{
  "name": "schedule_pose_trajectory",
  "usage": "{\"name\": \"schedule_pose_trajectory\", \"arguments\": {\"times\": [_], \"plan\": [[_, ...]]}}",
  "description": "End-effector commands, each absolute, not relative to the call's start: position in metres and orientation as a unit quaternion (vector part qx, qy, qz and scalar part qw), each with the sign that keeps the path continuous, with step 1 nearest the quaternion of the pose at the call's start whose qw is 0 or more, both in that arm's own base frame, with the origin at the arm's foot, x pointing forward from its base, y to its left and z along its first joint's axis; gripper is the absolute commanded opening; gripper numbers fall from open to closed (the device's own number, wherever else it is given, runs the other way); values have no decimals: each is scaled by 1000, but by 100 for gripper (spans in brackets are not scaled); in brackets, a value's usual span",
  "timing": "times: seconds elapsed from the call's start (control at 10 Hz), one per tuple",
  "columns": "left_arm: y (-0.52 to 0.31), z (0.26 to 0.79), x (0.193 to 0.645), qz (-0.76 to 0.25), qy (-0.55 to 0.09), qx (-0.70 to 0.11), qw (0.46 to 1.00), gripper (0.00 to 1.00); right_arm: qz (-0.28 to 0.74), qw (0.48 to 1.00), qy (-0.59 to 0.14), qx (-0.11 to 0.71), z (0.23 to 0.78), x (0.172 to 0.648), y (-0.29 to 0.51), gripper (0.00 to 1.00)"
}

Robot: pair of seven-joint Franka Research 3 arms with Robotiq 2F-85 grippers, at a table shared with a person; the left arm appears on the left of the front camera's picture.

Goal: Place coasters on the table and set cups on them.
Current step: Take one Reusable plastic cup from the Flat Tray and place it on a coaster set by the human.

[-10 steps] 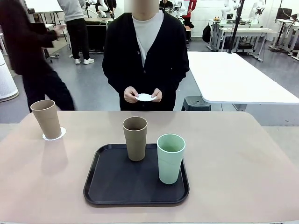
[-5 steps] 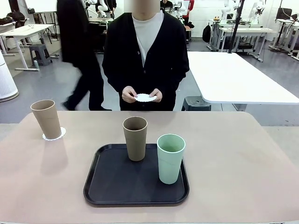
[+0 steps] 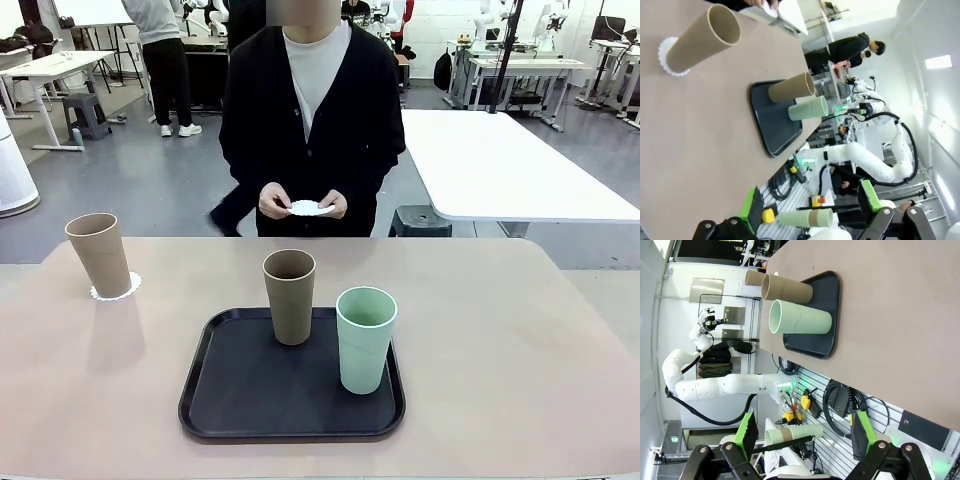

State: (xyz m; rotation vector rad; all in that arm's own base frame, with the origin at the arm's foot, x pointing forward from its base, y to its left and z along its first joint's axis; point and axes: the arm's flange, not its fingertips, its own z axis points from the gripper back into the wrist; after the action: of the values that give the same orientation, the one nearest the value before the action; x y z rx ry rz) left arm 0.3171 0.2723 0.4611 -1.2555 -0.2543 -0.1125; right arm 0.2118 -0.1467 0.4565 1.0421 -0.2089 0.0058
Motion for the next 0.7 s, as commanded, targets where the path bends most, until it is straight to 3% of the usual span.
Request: {"name": "schedule_pose_trajectory", "arguments": {"times": [0.0, 0.6], "plan": [[273, 461, 312, -45, -123, -585, 801, 100, 9, 856, -109, 506, 456, 213, -146, 100], [273, 461, 312, -45, -123, -585, 801, 100, 9, 856, -109, 506, 456, 213, -146, 100]]}}
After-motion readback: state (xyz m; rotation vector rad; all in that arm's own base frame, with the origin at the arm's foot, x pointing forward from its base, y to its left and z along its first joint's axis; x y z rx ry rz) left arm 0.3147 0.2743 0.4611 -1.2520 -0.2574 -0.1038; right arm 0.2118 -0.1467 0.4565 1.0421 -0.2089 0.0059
